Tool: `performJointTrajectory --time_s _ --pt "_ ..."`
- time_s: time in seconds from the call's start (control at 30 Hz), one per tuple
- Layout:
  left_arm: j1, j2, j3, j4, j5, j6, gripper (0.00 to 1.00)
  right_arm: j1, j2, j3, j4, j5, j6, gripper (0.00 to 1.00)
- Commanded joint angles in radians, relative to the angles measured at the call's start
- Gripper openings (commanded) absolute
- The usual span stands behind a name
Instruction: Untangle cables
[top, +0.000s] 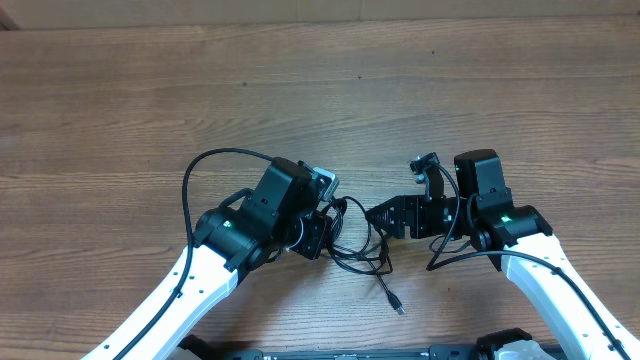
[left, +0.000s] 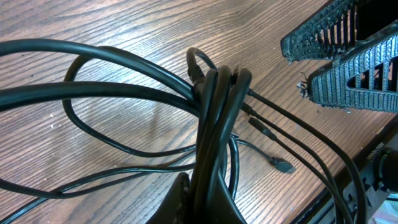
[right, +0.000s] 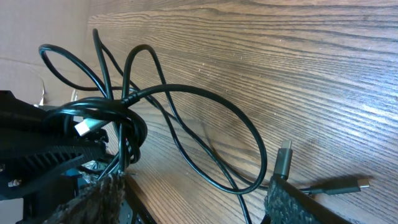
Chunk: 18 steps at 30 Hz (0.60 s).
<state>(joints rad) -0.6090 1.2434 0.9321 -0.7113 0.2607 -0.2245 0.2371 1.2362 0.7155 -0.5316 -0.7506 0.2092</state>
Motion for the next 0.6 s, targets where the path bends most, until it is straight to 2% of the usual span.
performJointTrajectory --time_s 0.0,0.13,0.4,0.57 --pt "-0.006 -0.022 0.034 0.004 -0.008 0.066 0.04 -0.001 0.000 0.017 0.007 0.009 0.005 0.70" --pt "-0.006 -0.022 0.034 -0.003 0.001 0.138 0.04 -0.001 0.000 0.017 0.008 0.008 0.008 0.66" --pt "-0.006 -0.022 0.034 -0.010 -0.002 0.295 0.04 -0.002 0.000 0.023 0.066 -0.029 0.122 0.61" --pt "-0.006 -0.022 0.034 0.002 -0.026 0.319 0.04 -0.002 0.000 0.054 0.110 -0.101 0.158 0.55"
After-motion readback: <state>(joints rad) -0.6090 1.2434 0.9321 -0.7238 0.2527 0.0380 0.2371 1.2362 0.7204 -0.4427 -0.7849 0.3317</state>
